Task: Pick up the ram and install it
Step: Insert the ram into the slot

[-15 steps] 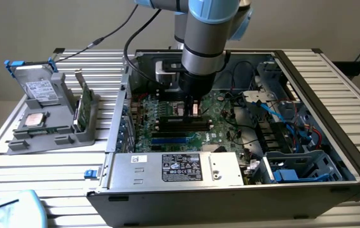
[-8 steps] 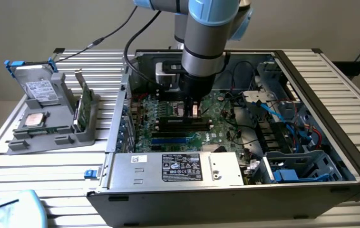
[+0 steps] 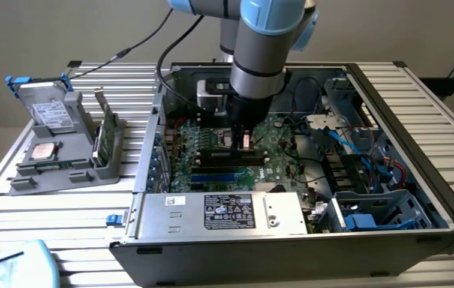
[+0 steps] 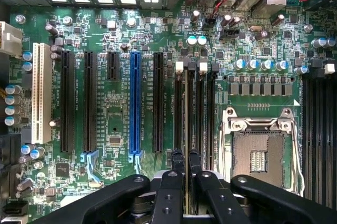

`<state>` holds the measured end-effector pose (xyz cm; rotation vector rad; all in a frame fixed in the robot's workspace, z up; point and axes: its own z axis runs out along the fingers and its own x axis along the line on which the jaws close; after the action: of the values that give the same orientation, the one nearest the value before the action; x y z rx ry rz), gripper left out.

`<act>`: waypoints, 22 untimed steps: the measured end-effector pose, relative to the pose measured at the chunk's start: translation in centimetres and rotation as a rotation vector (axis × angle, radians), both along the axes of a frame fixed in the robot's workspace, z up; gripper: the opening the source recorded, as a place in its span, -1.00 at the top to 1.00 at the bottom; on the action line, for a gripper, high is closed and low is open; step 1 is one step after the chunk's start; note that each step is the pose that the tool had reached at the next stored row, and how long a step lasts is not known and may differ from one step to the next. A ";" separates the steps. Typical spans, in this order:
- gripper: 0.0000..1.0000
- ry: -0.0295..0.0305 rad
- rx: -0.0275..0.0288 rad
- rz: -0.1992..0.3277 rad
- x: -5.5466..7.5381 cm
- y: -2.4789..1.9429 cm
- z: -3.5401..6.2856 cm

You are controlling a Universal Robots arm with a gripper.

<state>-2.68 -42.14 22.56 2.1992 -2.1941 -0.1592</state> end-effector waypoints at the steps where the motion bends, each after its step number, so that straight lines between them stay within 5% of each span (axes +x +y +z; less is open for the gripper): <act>1: 0.71 0.0036 0.0000 0.000 0.1 -0.06 0.00; 3: 0.71 0.0072 0.0000 0.000 0.1 -0.06 0.00; 15: 0.71 0.0071 -0.0047 -0.001 0.2 -0.07 -0.01; 17: 0.71 0.0027 -0.0051 -0.002 0.2 -0.05 -0.01; 20: 0.71 -0.0144 -0.0058 -0.004 0.0 -0.01 -0.13; 22: 0.71 -0.0185 -0.0068 -0.007 -0.2 0.00 -0.17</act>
<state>-2.90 -42.14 22.39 2.1989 -2.2084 -0.1320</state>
